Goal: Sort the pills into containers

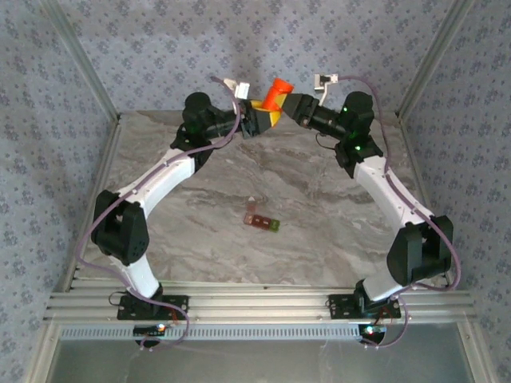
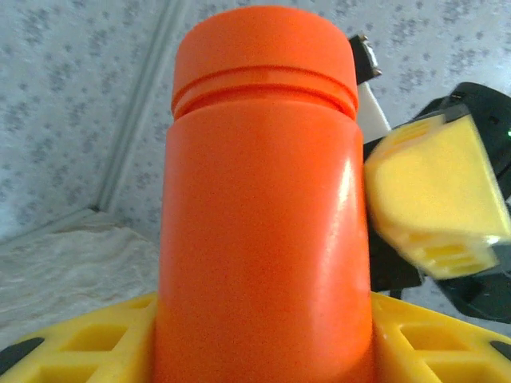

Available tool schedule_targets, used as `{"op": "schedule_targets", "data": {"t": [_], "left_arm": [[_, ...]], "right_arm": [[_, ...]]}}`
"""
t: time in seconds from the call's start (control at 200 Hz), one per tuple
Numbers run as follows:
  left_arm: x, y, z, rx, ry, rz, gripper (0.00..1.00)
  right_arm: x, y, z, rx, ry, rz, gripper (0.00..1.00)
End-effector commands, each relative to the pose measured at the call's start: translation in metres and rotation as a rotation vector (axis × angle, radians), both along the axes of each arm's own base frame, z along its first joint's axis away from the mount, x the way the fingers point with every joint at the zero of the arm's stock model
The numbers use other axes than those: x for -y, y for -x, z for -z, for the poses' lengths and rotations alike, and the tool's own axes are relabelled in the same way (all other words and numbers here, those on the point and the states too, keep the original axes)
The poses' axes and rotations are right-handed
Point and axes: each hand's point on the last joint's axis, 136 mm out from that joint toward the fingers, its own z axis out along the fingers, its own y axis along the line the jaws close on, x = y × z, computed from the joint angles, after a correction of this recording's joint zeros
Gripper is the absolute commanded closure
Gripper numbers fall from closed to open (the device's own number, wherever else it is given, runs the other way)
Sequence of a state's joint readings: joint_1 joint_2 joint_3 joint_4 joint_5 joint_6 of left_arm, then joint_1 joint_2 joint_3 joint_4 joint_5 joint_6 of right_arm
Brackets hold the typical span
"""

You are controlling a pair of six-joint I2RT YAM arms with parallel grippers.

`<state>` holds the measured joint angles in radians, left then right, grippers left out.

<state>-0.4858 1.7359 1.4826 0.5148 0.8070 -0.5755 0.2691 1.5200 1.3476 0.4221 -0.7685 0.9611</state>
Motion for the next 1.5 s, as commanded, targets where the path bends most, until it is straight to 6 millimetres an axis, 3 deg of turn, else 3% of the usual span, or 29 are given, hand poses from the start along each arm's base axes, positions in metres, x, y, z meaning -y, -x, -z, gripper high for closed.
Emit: {"op": "schedule_targets", "data": {"t": [0.0,0.135,0.31,0.59,0.755,0.975,1.16,1.499], "left_arm": [[-0.037,-0.014,-0.033,0.120,0.023,-0.144,1.00],[-0.038,-0.014,-0.033,0.134,0.008,-0.149,1.00],[-0.037,-0.014,-0.031,0.149,-0.015,-0.122,1.00],[-0.021,0.003,-0.020,0.135,-0.078,0.031,1.00],[-0.005,0.019,-0.009,0.120,-0.123,0.131,1.00],[0.009,0.031,-0.002,0.112,-0.143,0.203,1.00],[0.013,0.034,0.001,0.106,-0.150,0.237,1.00],[0.017,0.040,0.006,0.093,-0.161,0.278,1.00]], "right_arm": [[0.028,-0.001,-0.036,0.066,-0.032,0.072,0.26],[0.039,0.009,-0.034,0.059,-0.010,0.039,0.17],[0.062,0.027,-0.025,0.041,0.056,0.041,0.15],[0.098,0.013,-0.031,-0.012,0.148,0.067,0.17],[0.094,0.004,-0.047,-0.010,0.164,0.018,0.17],[0.072,-0.004,-0.045,-0.023,0.191,-0.096,0.16],[0.046,0.004,-0.037,-0.019,0.231,-0.171,0.16],[0.024,0.009,-0.018,-0.051,0.279,-0.232,0.16]]}}
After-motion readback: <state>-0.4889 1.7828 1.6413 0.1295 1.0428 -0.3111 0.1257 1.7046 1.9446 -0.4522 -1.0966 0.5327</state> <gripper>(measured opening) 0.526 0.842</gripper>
